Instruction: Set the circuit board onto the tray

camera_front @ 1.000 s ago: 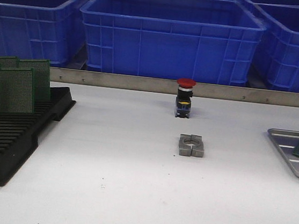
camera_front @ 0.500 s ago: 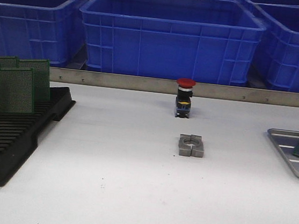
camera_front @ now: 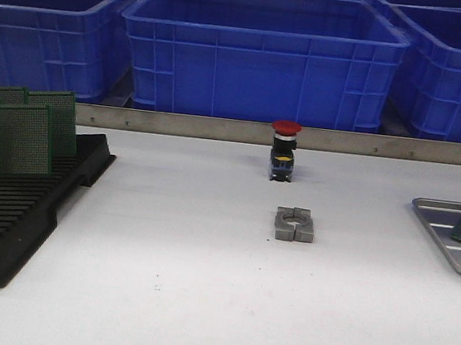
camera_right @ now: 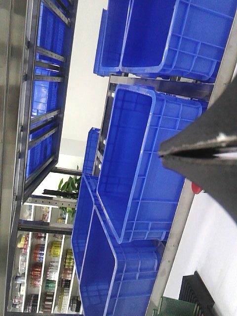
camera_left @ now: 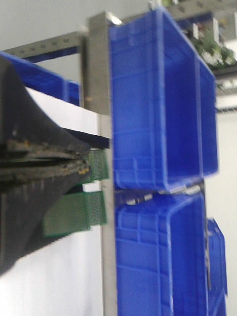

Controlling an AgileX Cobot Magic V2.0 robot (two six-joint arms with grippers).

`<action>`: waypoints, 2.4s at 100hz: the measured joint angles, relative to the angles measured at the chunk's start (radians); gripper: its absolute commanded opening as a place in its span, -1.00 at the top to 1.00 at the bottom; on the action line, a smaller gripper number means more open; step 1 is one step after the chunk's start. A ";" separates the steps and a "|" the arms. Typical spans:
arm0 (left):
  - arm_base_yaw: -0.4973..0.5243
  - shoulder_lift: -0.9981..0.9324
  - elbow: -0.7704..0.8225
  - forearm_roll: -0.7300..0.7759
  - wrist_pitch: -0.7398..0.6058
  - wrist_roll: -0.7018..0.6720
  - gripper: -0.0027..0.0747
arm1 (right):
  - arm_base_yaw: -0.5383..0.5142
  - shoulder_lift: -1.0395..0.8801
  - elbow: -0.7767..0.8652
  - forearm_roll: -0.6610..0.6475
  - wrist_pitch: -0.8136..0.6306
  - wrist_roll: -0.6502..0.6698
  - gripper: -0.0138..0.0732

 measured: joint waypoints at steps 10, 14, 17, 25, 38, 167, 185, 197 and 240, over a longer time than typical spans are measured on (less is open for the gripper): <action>0.004 -0.075 0.089 0.019 0.013 -0.038 0.98 | 0.000 0.000 0.000 0.000 -0.001 0.000 0.82; 0.000 -0.086 0.089 0.017 0.052 -0.040 0.98 | 0.000 0.000 0.000 0.000 -0.001 0.000 0.82; -0.002 -0.090 0.089 0.017 0.059 -0.040 0.98 | 0.000 0.000 0.000 0.000 -0.001 -0.004 0.82; -0.009 -0.093 0.089 0.013 0.081 -0.021 0.98 | 0.000 0.000 0.000 0.000 -0.002 -0.007 0.82; -0.009 -0.093 0.089 0.008 0.089 -0.001 0.98 | 0.000 0.000 0.000 0.002 -0.002 -0.007 0.82; -0.009 -0.093 0.089 0.001 0.092 0.007 0.98 | 0.000 0.000 0.000 -0.025 -0.188 0.001 0.82; -0.009 -0.093 0.089 0.001 0.092 0.007 0.98 | -0.075 0.000 0.004 -0.441 -0.220 0.281 0.82; -0.009 -0.093 0.089 0.001 0.092 0.007 0.98 | -0.148 0.000 0.038 -0.877 -0.191 0.747 0.82; -0.009 -0.093 0.089 0.001 0.088 0.007 0.98 | -0.194 -0.045 0.214 -1.738 -0.122 1.727 0.82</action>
